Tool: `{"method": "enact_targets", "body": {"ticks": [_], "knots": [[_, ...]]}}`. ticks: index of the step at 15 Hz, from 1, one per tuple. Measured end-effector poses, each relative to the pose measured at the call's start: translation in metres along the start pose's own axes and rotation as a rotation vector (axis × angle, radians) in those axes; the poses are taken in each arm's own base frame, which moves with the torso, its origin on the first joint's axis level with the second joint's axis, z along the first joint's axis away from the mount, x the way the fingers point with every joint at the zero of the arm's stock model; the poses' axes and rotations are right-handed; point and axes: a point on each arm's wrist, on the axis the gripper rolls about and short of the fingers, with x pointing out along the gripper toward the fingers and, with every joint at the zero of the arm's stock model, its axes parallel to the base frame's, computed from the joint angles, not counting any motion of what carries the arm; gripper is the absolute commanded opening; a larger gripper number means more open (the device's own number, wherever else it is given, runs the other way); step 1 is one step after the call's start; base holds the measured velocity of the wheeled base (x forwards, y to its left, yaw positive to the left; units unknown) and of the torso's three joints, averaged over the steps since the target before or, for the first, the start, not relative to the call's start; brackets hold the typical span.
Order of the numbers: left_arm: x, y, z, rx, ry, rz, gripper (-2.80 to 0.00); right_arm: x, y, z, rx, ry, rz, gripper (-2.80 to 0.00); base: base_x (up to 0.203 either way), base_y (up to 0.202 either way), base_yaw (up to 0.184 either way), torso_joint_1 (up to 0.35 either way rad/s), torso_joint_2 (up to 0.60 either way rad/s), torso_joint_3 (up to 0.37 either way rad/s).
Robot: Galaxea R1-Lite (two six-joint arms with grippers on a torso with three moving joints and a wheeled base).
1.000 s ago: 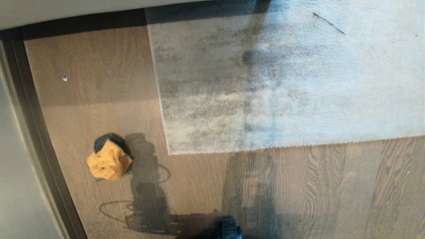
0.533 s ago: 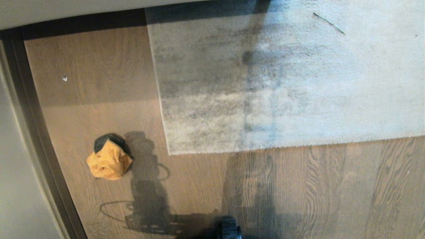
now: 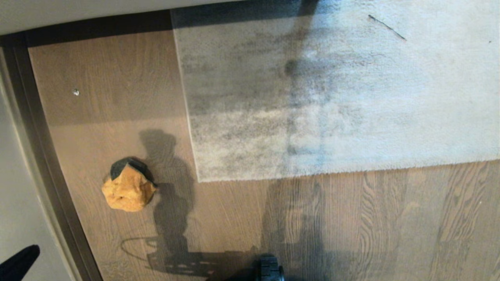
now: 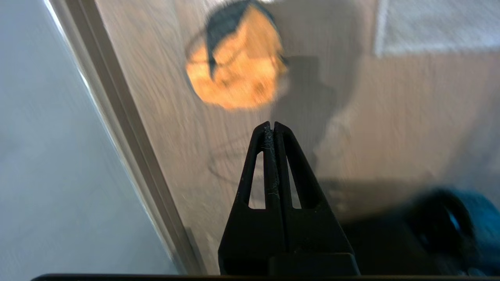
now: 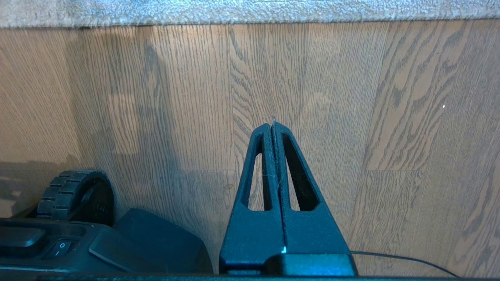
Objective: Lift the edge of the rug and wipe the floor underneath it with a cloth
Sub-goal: Pick up the rag
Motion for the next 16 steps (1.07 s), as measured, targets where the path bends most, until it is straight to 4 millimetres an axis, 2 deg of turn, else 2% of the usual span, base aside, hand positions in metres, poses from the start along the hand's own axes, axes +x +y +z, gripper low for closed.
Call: {"method": "enact_targets", "body": {"ticks": [3, 6, 7, 16], "knots": [[0.023, 0.0, 0.024, -0.001, -0.058, 0.044, -2.8, 0.0, 0.0, 0.0, 0.0, 0.0, 0.0, -2.8, 0.0, 0.0, 0.0, 0.0, 0.0, 0.0], [0.036, 0.002, 0.032, 0.004, -0.032, 0.071, -2.8, 0.0, 0.0, 0.0, 0.0, 0.0, 0.0, -2.8, 0.0, 0.0, 0.0, 0.0, 0.0, 0.0], [0.038, 0.002, 0.032, 0.003, -0.022, 0.077, 0.0, 0.0, 0.0, 0.0, 0.0, 0.0, 0.0, -2.8, 0.0, 0.0, 0.0, 0.0, 0.0, 0.0], [0.056, 0.003, 0.034, -0.017, 0.049, 0.079, 0.0, 0.0, 0.0, 0.0, 0.0, 0.0, 0.0, -2.8, 0.0, 0.0, 0.0, 0.0, 0.0, 0.0]]}}
